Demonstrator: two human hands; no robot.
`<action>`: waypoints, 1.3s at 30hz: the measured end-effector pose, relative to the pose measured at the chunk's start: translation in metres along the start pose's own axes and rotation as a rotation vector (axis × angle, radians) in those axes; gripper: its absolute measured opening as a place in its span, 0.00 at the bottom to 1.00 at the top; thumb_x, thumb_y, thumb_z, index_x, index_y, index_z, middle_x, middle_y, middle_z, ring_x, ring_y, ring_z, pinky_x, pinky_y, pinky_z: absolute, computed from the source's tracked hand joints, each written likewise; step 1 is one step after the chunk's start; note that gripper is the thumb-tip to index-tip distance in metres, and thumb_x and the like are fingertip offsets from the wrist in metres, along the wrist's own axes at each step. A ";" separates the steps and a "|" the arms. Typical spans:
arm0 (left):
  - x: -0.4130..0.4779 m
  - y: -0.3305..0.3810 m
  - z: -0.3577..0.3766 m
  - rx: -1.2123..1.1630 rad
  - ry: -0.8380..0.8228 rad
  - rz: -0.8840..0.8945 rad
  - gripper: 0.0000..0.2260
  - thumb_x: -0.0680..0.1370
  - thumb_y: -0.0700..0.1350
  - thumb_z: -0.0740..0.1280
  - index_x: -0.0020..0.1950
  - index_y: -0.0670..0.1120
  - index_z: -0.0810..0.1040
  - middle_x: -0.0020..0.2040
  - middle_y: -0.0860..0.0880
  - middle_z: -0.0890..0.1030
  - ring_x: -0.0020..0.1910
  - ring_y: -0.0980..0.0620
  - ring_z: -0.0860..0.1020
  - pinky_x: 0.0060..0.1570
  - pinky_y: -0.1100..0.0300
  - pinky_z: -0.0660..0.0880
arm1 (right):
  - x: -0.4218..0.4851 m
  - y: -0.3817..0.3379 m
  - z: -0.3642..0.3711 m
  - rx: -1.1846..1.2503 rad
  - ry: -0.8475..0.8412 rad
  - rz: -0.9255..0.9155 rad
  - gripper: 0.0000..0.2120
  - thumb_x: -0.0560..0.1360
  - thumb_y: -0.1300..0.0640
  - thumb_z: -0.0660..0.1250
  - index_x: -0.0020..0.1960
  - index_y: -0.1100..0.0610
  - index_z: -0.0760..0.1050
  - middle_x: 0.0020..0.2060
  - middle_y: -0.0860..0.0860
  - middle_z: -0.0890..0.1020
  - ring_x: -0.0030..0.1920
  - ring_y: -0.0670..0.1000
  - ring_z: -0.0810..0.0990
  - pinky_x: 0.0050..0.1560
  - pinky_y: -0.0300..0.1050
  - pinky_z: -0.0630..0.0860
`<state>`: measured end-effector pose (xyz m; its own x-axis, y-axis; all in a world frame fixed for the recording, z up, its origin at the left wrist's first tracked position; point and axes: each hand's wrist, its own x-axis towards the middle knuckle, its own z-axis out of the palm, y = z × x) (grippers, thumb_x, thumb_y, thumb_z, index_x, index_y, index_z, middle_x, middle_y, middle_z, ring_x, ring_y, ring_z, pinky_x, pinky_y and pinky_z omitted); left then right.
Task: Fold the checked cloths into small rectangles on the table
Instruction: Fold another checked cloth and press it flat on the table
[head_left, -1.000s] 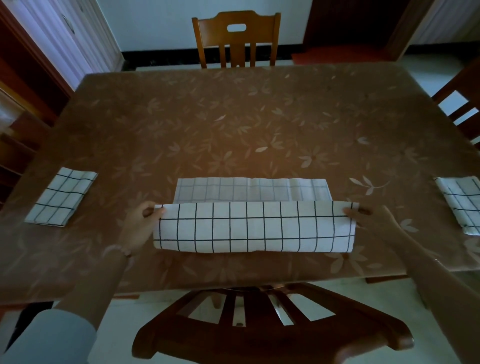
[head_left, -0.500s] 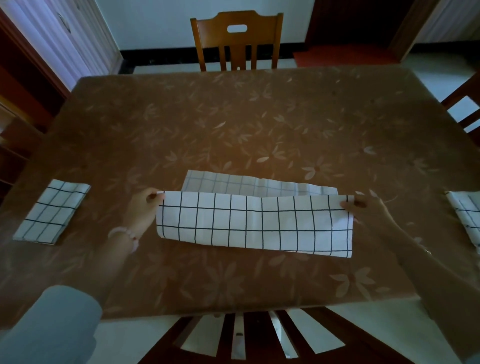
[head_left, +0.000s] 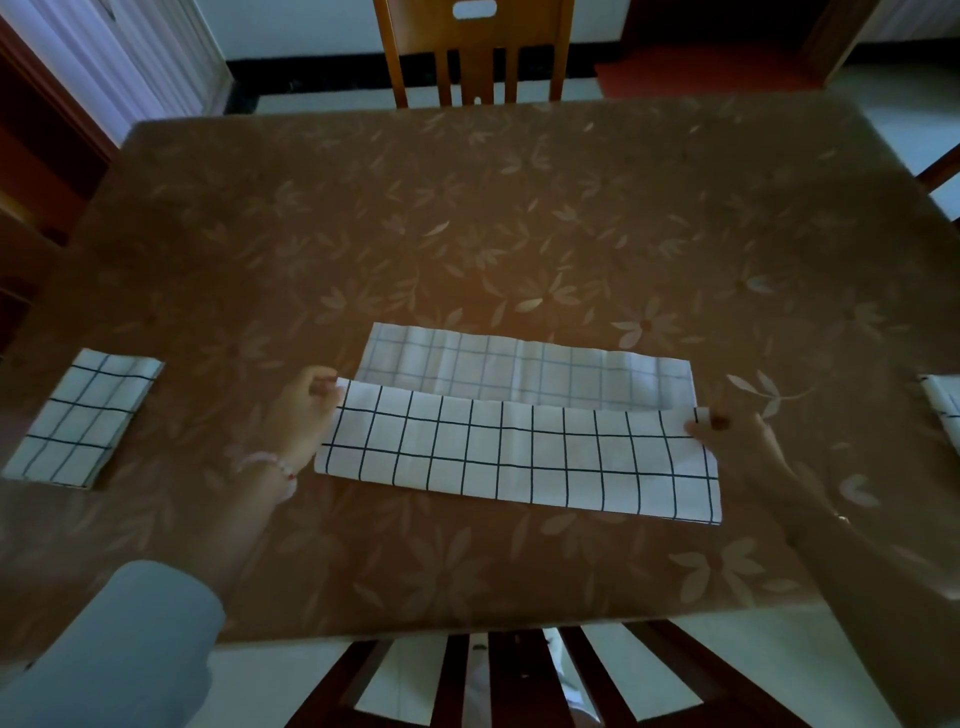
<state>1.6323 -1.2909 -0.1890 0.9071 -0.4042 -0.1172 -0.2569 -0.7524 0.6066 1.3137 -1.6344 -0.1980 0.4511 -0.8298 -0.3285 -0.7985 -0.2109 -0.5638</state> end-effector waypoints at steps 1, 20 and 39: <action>-0.003 -0.001 0.001 0.041 0.029 0.018 0.13 0.79 0.49 0.62 0.63 0.47 0.73 0.54 0.52 0.77 0.49 0.53 0.75 0.47 0.57 0.72 | -0.002 0.004 0.002 -0.018 0.004 0.010 0.15 0.74 0.61 0.67 0.32 0.62 0.67 0.26 0.57 0.70 0.29 0.53 0.68 0.32 0.43 0.64; -0.133 0.086 0.072 -0.694 -0.418 -0.659 0.01 0.76 0.41 0.66 0.45 0.43 0.76 0.48 0.44 0.80 0.47 0.50 0.78 0.50 0.55 0.76 | -0.023 -0.030 0.016 -0.241 0.144 -0.254 0.17 0.73 0.62 0.66 0.62 0.58 0.73 0.59 0.56 0.76 0.62 0.59 0.70 0.61 0.53 0.68; -0.102 0.088 0.102 -0.817 -0.123 -0.843 0.16 0.75 0.36 0.68 0.60 0.35 0.71 0.43 0.43 0.78 0.35 0.52 0.78 0.26 0.62 0.77 | 0.054 -0.084 0.049 -0.329 -0.127 -0.380 0.29 0.75 0.62 0.62 0.73 0.44 0.61 0.66 0.53 0.72 0.65 0.59 0.66 0.65 0.53 0.65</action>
<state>1.4837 -1.3688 -0.2038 0.6387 -0.0200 -0.7692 0.7380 -0.2672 0.6197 1.4248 -1.6361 -0.2059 0.7622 -0.5980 -0.2480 -0.6428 -0.6535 -0.3997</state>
